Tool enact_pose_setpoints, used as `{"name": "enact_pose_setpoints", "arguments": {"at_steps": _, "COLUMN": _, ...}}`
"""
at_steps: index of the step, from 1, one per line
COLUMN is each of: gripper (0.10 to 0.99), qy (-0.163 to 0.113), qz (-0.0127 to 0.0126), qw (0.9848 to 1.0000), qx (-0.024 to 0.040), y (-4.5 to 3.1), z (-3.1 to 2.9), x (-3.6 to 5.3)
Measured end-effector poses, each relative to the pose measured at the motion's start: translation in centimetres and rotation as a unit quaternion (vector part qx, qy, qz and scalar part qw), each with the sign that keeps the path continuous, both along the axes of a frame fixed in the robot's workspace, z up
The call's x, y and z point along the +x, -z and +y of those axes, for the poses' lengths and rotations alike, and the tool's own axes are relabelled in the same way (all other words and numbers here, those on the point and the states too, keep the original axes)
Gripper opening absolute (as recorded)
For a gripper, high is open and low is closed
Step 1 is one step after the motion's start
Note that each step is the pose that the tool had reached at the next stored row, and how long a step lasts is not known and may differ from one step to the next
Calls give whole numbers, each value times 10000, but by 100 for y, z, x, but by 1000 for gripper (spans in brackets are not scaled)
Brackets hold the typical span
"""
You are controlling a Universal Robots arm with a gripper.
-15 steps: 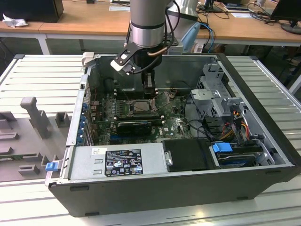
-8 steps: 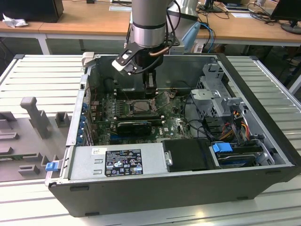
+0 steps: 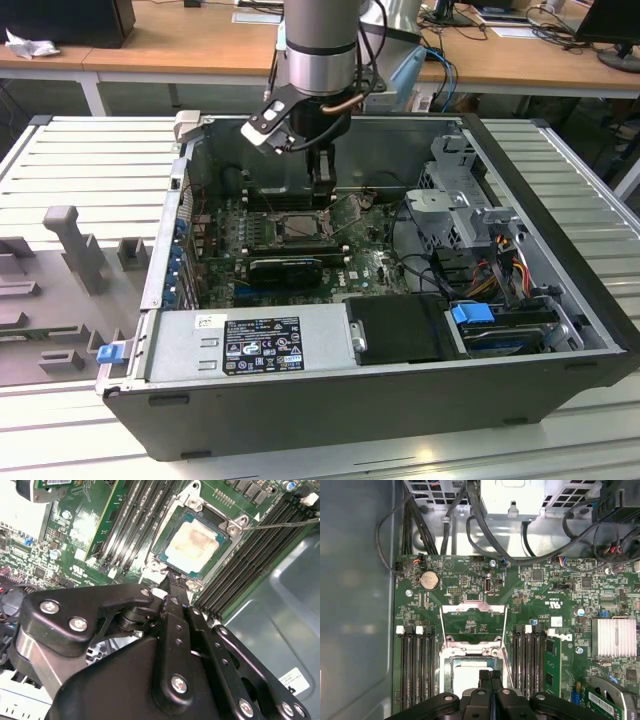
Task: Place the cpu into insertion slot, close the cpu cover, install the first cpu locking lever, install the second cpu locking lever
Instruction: 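Close the cpu cover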
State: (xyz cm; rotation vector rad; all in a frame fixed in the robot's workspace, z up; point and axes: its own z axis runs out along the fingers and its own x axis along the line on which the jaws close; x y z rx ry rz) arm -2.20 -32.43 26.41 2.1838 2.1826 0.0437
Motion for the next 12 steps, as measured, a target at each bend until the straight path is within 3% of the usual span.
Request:
{"name": "enact_pose_setpoints", "arguments": {"at_steps": 4, "gripper": 106, "qy": 2, "qz": 12, "qw": 10000, "qx": 0, "y": -8, "z": -3, "x": 45}}
{"name": "enact_pose_setpoints", "arguments": {"at_steps": 12, "gripper": 106, "qy": 24, "qz": 41, "qw": 10000, "qx": 0, "y": -8, "z": -4, "x": 249}}
